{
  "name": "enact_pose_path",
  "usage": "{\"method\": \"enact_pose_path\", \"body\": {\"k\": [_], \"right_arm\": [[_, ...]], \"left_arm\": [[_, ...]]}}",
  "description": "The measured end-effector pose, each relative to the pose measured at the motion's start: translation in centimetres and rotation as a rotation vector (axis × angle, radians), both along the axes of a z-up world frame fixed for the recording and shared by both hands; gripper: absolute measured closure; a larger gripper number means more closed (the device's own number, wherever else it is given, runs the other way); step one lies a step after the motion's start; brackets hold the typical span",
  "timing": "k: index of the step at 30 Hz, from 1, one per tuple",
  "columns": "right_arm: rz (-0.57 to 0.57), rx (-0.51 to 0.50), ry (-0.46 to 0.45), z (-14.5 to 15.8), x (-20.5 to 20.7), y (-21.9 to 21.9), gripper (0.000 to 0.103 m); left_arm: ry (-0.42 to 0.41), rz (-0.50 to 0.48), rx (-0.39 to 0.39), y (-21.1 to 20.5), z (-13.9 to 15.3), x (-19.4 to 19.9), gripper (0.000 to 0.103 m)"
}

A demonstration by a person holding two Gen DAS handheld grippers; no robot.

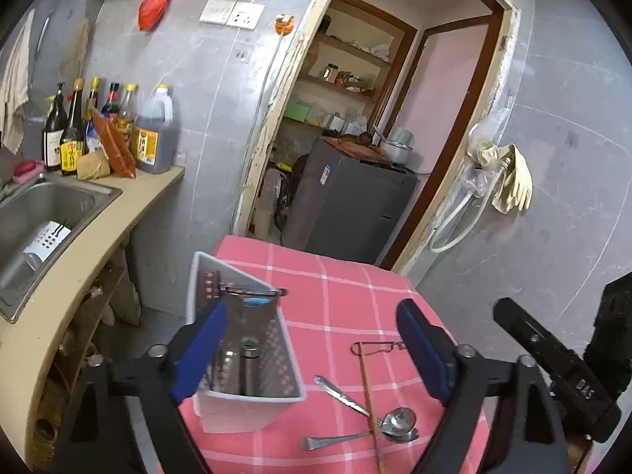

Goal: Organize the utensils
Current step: 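Move both open tools back to the remaining utensils on the tablecloth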

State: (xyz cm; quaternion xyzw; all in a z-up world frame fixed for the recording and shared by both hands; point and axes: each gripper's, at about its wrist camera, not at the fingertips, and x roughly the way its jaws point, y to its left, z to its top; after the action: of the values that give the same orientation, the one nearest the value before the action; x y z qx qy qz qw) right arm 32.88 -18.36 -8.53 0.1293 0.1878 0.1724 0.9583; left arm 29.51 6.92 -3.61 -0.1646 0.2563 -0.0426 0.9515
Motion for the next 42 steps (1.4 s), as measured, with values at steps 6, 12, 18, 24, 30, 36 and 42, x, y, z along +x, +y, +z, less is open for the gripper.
{"method": "enact_pose_path", "body": {"k": [6,12,18,24,30,36,42], "right_arm": [[-0.086,-0.058,-0.02,0.5,-1.4,-4.1,0.002],[-0.132,-0.071,0.021,-0.6,-1.6,-7.6,0.001],[-0.14,-0.066,0.088,-2.7,-0.5,-10.0,0.002],[-0.105,-0.063,0.162,-5.5,0.9,-11.3,0.001],[-0.065,-0.052,0.233,-8.5,2.1,-11.8,0.002],[-0.037,-0.047,0.269,-10.4,2.9,-11.6,0.002],[-0.016,-0.027,0.306,-12.0,3.9,-11.0,0.002]], "left_arm": [[-0.019,-0.022,0.042,-3.9,0.0,-0.3,0.004],[-0.01,-0.055,0.069,-7.4,-1.0,-0.2,0.004],[0.019,-0.067,0.089,-9.5,-2.8,-0.3,0.004],[0.085,-0.055,0.072,-10.5,-4.9,-0.4,0.004],[0.164,-0.015,0.047,-10.8,-7.3,-0.7,0.004],[0.23,0.031,0.043,-10.9,-9.4,-0.7,0.004],[0.272,0.053,0.053,-10.6,-10.7,-0.5,0.004]]}}
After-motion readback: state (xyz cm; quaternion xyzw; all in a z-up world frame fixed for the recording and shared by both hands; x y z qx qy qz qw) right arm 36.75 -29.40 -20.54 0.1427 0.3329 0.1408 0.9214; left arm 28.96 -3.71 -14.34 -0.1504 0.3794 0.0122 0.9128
